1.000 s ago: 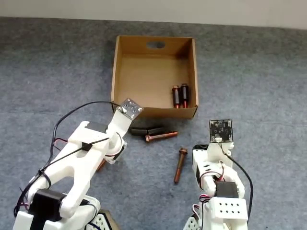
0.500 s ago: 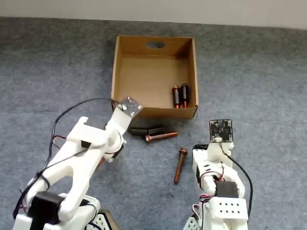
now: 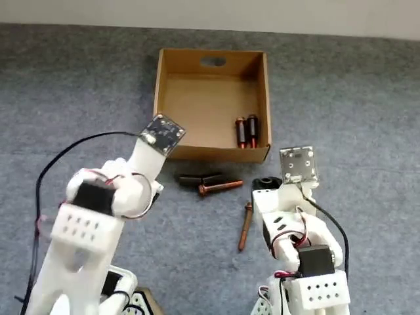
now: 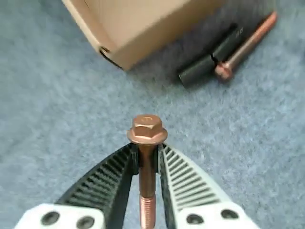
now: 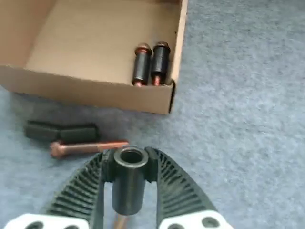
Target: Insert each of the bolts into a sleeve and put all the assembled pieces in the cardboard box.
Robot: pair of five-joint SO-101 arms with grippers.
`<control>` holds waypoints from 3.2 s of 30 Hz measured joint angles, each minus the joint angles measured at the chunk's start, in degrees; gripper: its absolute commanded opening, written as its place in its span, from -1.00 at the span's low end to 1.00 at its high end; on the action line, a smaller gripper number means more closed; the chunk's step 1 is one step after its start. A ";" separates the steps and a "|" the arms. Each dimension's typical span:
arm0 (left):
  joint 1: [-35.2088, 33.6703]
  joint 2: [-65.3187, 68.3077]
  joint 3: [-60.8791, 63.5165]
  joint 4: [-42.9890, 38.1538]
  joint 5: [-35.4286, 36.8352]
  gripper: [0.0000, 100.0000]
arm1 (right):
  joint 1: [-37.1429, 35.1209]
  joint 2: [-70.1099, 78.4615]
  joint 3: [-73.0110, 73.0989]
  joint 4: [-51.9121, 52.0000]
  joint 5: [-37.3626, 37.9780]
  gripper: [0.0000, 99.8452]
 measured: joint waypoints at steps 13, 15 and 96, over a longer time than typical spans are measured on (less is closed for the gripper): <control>0.00 -29.10 0.35 -3.43 17.85 -0.98 | -2.73 -2.29 -6.51 2.46 -2.64 -0.99; 0.00 -31.56 2.29 -7.47 25.85 -0.98 | -3.16 -5.63 -7.21 2.46 -2.64 -0.99; 26.11 10.73 -11.43 -45.71 30.77 -0.98 | -9.41 -21.89 19.52 -33.23 2.73 -0.99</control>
